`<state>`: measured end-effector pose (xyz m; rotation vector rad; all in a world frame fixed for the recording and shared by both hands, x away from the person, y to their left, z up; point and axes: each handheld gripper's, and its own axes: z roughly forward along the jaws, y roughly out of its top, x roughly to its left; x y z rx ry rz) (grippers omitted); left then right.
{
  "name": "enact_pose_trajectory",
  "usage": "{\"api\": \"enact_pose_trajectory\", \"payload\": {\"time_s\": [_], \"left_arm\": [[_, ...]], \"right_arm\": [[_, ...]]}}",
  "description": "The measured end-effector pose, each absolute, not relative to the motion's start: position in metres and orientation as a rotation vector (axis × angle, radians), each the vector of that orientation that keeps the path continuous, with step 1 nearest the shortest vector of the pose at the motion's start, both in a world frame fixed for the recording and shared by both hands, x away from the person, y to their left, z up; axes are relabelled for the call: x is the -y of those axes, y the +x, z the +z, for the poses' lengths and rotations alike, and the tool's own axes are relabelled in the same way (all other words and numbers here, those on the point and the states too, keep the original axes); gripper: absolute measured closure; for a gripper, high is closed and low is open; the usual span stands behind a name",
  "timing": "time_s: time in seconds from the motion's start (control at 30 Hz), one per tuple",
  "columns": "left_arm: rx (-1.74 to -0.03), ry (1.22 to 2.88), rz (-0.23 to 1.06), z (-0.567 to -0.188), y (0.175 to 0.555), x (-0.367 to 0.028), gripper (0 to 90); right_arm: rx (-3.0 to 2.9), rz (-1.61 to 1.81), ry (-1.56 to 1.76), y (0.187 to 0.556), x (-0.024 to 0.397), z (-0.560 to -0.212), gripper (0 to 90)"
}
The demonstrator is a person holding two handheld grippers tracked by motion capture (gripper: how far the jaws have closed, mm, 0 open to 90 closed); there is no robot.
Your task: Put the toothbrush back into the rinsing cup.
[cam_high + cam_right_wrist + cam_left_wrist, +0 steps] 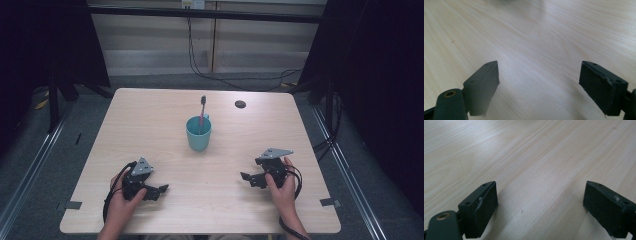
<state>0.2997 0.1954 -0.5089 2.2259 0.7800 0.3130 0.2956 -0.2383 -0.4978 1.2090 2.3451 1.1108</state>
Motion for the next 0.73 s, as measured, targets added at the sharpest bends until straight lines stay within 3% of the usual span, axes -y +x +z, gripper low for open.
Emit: {"api": "enact_pose_trajectory", "payload": {"time_s": [0.73], "left_arm": [[-0.781,2.225,0.312,-0.509,0.3,-0.195,12.1]], "right_arm": [[-2.375,1.014,1.163,0.287,0.236,-0.511,14.1]]}}
